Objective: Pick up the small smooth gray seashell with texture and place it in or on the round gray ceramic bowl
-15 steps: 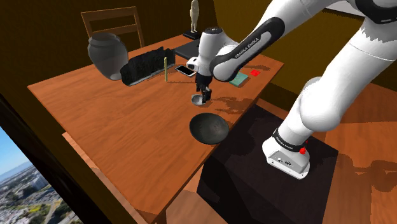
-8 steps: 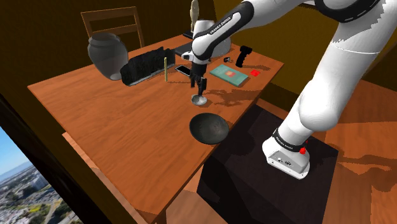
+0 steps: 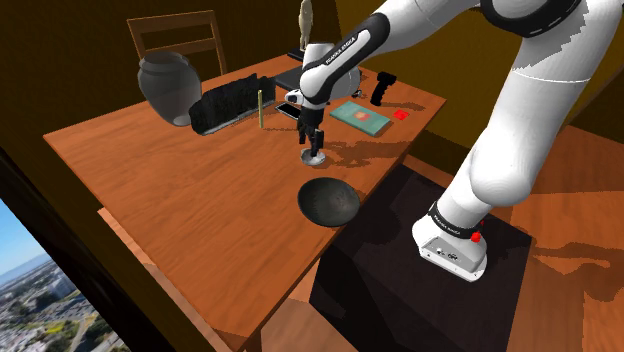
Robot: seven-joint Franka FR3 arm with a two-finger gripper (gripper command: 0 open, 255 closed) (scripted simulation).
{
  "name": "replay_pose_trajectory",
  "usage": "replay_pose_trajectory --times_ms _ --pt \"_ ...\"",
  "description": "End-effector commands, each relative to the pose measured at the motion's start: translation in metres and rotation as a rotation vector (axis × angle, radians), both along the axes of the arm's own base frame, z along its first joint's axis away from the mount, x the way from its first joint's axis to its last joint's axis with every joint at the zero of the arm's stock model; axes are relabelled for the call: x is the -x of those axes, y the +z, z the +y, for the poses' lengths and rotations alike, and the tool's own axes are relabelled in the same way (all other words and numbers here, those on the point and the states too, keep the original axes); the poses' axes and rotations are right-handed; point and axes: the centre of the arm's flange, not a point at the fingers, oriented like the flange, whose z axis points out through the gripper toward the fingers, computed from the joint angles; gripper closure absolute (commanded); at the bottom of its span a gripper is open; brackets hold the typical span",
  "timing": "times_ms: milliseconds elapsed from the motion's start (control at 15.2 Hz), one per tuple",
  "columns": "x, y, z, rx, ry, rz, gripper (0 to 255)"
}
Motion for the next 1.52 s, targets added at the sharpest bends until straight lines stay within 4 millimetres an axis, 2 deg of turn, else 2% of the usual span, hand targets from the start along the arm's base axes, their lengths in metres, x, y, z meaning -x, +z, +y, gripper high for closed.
replay_pose_trajectory --times_ms 0,198,264,858,1452 --pt "0.0 -0.001 0.0 0.0 0.0 0.0 0" --pt "0.0 -0.001 0.0 0.0 0.0 0.0 0" --pt "0.0 -0.001 0.0 0.0 0.0 0.0 255" --pt "0.0 -0.001 0.0 0.0 0.0 0.0 255" --pt "0.0 0.047 0.0 0.0 0.0 0.0 255"
